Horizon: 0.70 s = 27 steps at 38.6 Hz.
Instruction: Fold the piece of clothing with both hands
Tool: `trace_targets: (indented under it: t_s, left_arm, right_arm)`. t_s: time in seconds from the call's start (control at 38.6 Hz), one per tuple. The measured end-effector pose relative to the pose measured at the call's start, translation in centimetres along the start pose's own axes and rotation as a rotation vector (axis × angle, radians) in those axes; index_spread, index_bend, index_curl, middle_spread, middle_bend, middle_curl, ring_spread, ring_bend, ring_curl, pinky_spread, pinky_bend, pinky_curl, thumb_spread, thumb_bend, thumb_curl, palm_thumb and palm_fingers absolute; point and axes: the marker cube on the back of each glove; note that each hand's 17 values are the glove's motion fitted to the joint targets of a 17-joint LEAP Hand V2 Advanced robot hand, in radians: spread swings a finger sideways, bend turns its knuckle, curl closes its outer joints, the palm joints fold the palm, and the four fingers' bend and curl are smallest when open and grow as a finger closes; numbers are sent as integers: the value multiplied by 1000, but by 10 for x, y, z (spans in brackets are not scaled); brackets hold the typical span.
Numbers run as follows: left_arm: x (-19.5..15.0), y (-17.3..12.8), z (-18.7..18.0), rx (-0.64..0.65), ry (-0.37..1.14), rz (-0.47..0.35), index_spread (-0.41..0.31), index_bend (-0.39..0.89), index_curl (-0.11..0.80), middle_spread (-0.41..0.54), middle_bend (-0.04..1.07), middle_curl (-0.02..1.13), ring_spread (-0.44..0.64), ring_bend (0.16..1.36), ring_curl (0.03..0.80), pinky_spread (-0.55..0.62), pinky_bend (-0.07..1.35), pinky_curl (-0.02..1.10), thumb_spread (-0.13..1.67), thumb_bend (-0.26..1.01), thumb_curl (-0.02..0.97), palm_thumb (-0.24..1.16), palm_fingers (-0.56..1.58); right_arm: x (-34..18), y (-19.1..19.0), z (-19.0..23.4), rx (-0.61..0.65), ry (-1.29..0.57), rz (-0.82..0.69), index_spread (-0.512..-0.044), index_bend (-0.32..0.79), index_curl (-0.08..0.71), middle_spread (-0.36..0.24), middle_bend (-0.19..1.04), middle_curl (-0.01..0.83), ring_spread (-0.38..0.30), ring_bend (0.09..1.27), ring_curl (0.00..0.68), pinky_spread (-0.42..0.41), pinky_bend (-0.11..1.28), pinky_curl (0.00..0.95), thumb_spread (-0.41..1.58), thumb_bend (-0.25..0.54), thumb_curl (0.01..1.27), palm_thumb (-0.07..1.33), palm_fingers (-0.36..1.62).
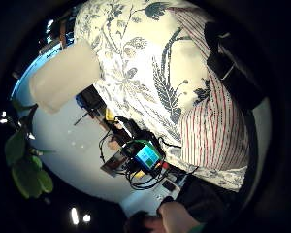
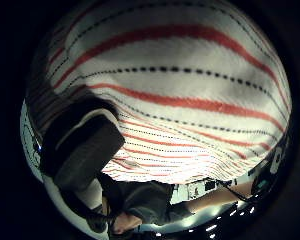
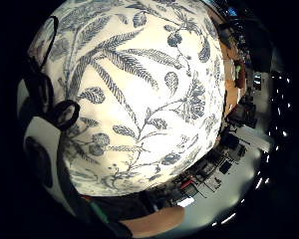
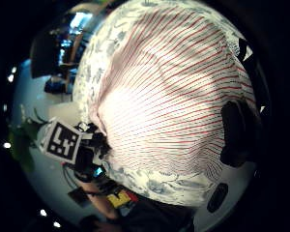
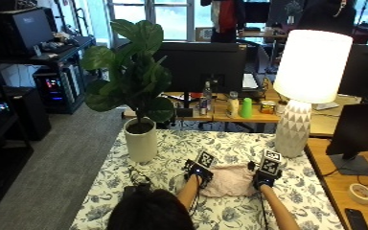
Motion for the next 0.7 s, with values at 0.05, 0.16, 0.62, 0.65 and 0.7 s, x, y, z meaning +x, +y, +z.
trace_targets:
  t_s: [0.05, 0.16, 0.62, 0.65, 0.7]
  left_arm:
    - [-2, -3, 0, 19, -8, -50, -63, 84, 189, 211, 145, 241, 154, 793, 355, -6, 859, 403, 1154, -12, 194, 74, 227]
    - [-5, 25, 7, -221, -59, -18, -52, 85, 184, 218, 143, 238, 145, 805, 357, -23, 870, 401, 1154, -14, 196, 78, 218]
    - [2, 29, 8, -230, 5, 214, 5, 103, 182, 276, 154, 236, 199, 827, 345, 2, 883, 381, 1189, -14, 196, 92, 176]
    - [2, 24, 8, -180, 11, 181, 9, 103, 182, 277, 154, 236, 200, 828, 345, 2, 883, 381, 1190, -14, 196, 93, 176]
    - [2, 20, 8, -143, 15, 160, 12, 103, 182, 279, 154, 236, 202, 829, 344, 3, 885, 379, 1192, -14, 195, 93, 175]
  right_arm:
    - [2, -6, -1, 99, 21, 86, -210, 120, 252, -165, 415, 535, -227, 875, 500, -297, 867, 468, 1239, 153, 391, 1095, 1271]
    - [5, -14, -8, 260, 56, 138, -210, 119, 259, -166, 417, 539, -228, 882, 499, -297, 872, 471, 1238, 144, 386, 1102, 1268]
    - [12, -29, -14, 465, -12, 145, -211, 118, 277, -163, 429, 559, -219, 931, 510, -278, 907, 494, 1246, 106, 370, 1127, 1259]
    - [14, -32, -14, 479, -18, 152, -211, 118, 278, -163, 429, 560, -219, 935, 512, -278, 908, 495, 1247, 104, 370, 1128, 1258]
    - [19, -35, -12, 483, -30, 178, -211, 119, 280, -163, 431, 561, -218, 938, 513, -277, 910, 497, 1249, 100, 368, 1130, 1256]
